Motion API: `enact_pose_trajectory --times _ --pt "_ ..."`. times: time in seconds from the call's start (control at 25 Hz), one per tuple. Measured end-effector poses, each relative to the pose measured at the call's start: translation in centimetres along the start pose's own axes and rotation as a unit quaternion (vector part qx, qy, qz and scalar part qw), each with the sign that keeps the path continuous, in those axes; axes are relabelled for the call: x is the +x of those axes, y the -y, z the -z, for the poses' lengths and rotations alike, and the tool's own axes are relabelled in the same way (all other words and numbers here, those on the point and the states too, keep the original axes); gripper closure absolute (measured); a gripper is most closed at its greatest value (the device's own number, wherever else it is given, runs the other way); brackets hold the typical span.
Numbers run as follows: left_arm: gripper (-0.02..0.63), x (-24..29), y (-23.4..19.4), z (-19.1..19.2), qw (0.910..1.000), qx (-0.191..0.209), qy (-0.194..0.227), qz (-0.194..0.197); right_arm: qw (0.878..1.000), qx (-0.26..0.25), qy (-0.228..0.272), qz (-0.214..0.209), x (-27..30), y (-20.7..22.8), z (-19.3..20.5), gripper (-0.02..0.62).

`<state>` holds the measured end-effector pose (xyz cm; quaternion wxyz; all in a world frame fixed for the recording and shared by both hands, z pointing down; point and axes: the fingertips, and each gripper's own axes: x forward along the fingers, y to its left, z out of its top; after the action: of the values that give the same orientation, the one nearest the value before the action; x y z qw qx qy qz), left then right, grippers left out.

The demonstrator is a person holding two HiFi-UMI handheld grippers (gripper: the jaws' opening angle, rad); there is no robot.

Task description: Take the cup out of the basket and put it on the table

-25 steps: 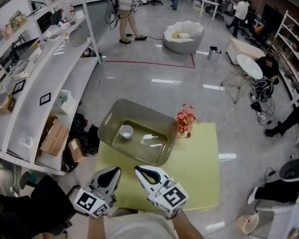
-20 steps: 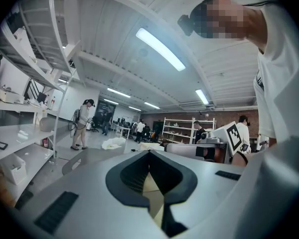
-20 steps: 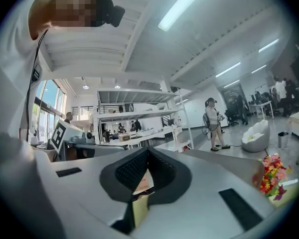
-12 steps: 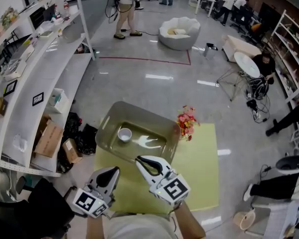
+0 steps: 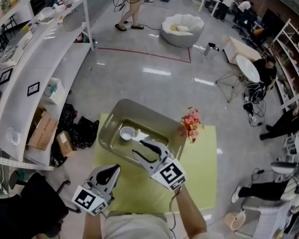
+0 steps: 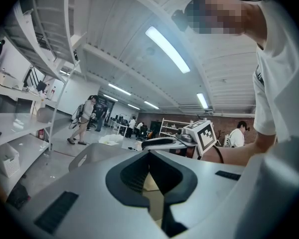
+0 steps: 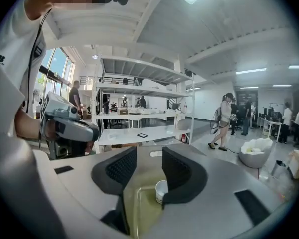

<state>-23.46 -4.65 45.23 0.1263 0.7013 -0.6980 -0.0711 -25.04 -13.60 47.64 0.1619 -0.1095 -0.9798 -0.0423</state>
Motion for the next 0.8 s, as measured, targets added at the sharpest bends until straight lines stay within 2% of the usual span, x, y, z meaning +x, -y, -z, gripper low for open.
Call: enact_pose_trajectory --times 0.48,0.8 --pt "0.597 -0.1 -2.7 0.6 0.9999 -0.013 0.005 -0.008 0.993 -0.03 -0.094 -0.056 7.5 3.3 5.1 0.348" --pt "0.597 1.0 -4.7 0.7 0.9998 0.004 0.0 -0.022 0.978 -0.052 -0.179 -0.092 11.6 4.9 11.2 0.274"
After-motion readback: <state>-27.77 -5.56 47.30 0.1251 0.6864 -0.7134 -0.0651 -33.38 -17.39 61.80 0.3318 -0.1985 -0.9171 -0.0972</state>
